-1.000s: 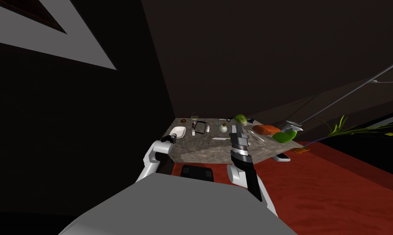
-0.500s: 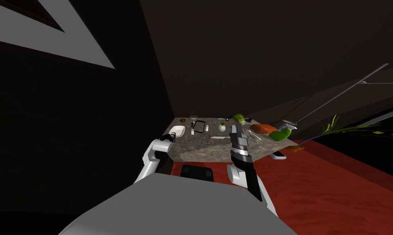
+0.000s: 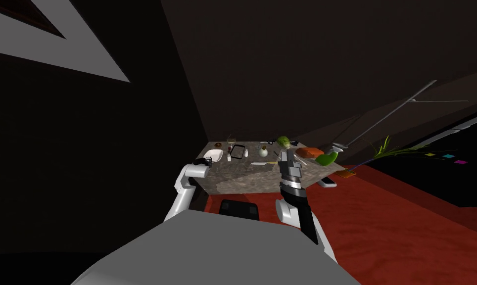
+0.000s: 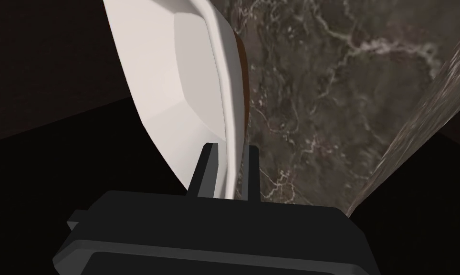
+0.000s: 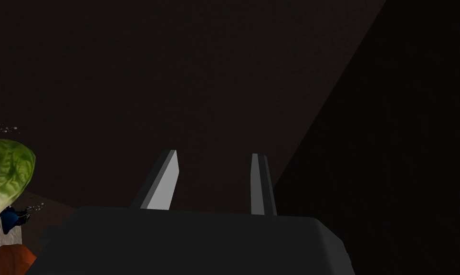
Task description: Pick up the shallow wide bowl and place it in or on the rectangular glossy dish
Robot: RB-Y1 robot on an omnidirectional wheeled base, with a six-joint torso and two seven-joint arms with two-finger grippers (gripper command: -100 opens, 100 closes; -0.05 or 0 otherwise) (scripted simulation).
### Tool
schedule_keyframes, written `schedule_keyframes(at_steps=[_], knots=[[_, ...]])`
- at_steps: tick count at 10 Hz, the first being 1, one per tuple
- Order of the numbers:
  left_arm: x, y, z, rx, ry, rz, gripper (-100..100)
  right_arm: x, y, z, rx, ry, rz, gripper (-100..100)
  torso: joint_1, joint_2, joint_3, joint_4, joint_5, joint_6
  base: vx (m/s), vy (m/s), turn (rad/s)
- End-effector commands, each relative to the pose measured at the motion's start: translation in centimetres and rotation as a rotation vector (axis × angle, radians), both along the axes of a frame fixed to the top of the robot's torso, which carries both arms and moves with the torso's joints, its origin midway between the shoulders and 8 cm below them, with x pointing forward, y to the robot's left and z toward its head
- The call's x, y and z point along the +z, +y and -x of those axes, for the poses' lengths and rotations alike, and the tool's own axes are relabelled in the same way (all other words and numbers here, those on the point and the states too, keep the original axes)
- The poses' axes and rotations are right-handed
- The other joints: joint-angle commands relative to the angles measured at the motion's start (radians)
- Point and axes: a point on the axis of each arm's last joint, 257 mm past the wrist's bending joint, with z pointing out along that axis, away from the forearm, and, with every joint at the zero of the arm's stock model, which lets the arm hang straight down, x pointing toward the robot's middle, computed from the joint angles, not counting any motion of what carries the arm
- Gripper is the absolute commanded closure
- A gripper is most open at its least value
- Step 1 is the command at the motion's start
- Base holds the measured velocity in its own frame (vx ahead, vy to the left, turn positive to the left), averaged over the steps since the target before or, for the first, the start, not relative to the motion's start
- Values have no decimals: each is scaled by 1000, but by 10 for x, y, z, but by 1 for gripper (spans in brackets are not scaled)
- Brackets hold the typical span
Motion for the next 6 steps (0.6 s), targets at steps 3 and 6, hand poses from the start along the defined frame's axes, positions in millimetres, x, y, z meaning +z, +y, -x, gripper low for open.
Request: schedule_keyframes(at_steps=[3,6], knots=[[20,14,-14,51,-26,-3,100,0,0,0,0,0,0,0,-1,0,0,0,0,0,-47,-89,-55],[35,25,-23,91,-42,0,100,0,0,0,0,0,0,0,-1,-1,0,1,-1,0,-19,-83,-74]])
